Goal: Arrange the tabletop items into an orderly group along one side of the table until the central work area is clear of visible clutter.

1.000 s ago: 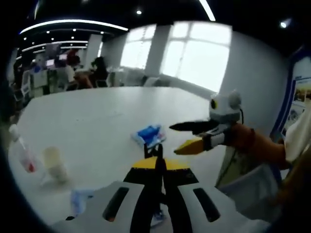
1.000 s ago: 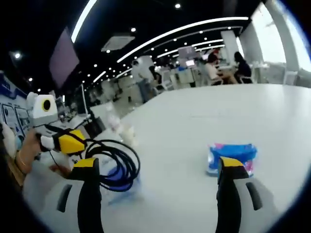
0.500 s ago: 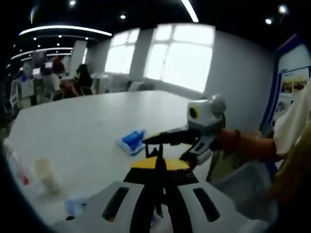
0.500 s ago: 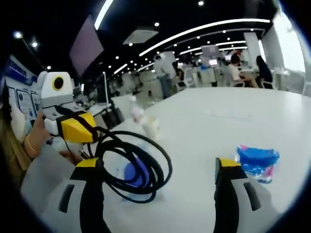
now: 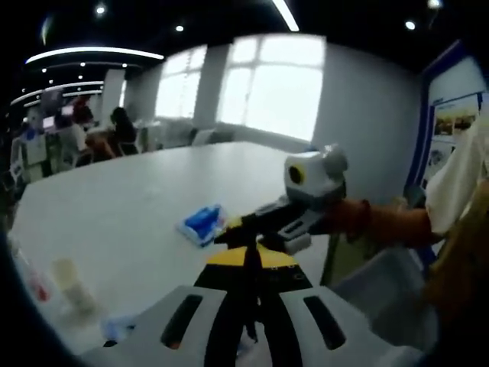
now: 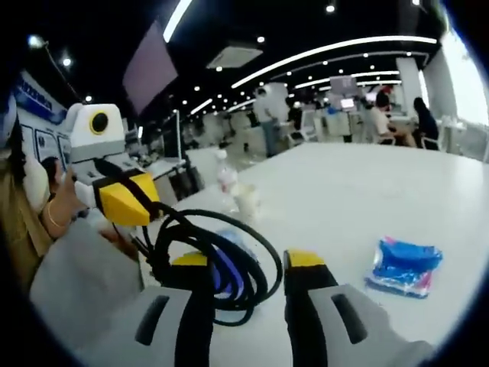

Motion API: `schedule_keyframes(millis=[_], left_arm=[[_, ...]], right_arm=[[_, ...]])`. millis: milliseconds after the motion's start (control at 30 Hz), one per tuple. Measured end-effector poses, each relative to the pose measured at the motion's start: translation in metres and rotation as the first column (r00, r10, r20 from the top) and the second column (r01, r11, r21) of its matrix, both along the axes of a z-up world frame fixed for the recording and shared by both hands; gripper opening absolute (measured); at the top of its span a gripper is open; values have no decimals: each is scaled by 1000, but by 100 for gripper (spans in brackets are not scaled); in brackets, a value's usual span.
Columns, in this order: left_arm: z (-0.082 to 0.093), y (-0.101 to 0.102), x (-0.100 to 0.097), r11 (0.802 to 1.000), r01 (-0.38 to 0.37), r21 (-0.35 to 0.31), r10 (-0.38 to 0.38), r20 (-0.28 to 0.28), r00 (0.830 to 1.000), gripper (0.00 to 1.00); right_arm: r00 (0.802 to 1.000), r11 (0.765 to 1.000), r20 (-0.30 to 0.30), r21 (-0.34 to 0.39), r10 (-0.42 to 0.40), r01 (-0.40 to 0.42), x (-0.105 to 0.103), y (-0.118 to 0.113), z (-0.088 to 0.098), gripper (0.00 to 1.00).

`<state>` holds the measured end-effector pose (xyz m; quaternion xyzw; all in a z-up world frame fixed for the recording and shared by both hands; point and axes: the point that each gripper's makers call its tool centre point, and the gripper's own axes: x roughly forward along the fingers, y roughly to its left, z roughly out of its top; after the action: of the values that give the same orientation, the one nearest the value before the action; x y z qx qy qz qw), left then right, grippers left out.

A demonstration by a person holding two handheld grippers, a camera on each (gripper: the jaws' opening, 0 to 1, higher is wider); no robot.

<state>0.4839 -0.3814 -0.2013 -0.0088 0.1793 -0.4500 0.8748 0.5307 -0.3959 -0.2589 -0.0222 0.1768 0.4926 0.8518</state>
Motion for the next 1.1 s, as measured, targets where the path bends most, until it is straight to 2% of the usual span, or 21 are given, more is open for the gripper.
schedule_keyframes(millis=[133, 367, 533, 633, 700, 867, 1000, 1100], left_arm=[[-2, 3, 2, 1000, -12, 5, 12, -5, 1000, 0], [-6, 5, 4, 999, -31, 16, 31, -9, 999, 0], [-6, 5, 6, 999, -37, 6, 37, -2, 999, 1], [-5, 7, 8, 999, -44, 7, 44, 21, 999, 2], [-3, 9, 11, 998, -54, 18, 53, 52, 997, 8], [-1, 13, 14, 997, -74, 20, 73, 64, 995, 25], [-3, 18, 18, 994, -104, 39, 101, 80, 992, 46], [-3, 19, 20, 992, -114, 44, 110, 94, 990, 55]], right_arm=[[1000, 1000, 15, -17, 5, -5, -1, 1, 0, 27], [998, 998, 63, -57, 30, -26, -5, 5, 4, 12], [997, 998, 74, -68, 21, -16, -4, 3, 5, 9], [998, 998, 70, -68, 8, -3, -3, 0, 7, 8], [997, 997, 74, -79, 0, 5, -2, -2, 6, 8], [997, 995, 71, -91, -33, 39, 0, -12, 6, 8], [996, 994, 50, -81, -75, 79, 3, -21, 7, 8], [993, 987, 47, -113, -105, 110, 5, -30, 4, 8]])
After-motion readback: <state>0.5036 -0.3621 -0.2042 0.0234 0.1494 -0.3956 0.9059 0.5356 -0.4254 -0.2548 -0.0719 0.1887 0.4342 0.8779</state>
